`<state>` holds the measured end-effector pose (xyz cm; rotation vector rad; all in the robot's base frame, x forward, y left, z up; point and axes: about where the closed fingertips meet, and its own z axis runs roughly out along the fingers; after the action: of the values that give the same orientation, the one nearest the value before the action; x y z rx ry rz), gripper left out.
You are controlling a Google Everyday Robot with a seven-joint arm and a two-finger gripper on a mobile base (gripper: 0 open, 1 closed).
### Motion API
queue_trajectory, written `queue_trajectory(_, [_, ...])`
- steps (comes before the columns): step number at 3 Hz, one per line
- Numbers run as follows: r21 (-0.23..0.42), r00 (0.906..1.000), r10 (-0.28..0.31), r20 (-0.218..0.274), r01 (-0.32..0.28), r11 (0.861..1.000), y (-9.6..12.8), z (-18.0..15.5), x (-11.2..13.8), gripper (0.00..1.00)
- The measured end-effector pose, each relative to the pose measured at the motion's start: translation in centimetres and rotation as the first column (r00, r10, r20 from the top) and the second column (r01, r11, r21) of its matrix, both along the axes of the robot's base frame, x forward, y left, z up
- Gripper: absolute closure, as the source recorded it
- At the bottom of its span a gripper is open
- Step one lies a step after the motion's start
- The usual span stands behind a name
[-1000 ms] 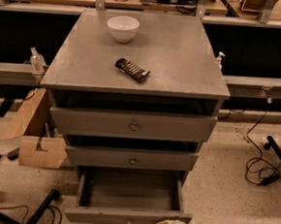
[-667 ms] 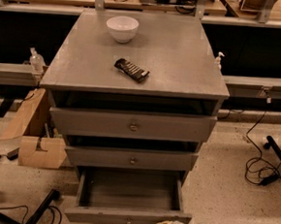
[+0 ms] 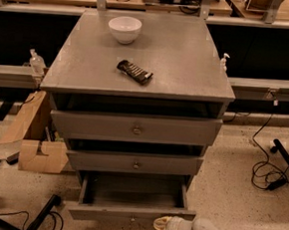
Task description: Close bottom drawer
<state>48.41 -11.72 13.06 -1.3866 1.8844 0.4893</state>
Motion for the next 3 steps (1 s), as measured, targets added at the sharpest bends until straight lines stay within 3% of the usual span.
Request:
queue_trajectory(1, [0.013,0.9996,0.012,0.024,-0.012,1.0,2.26,0.42,3.37,1.0])
queue_trajectory(3, [0.033,0.9995,0.007,0.032,-0.008,0.999,3.06,-0.07,3.42,1.0])
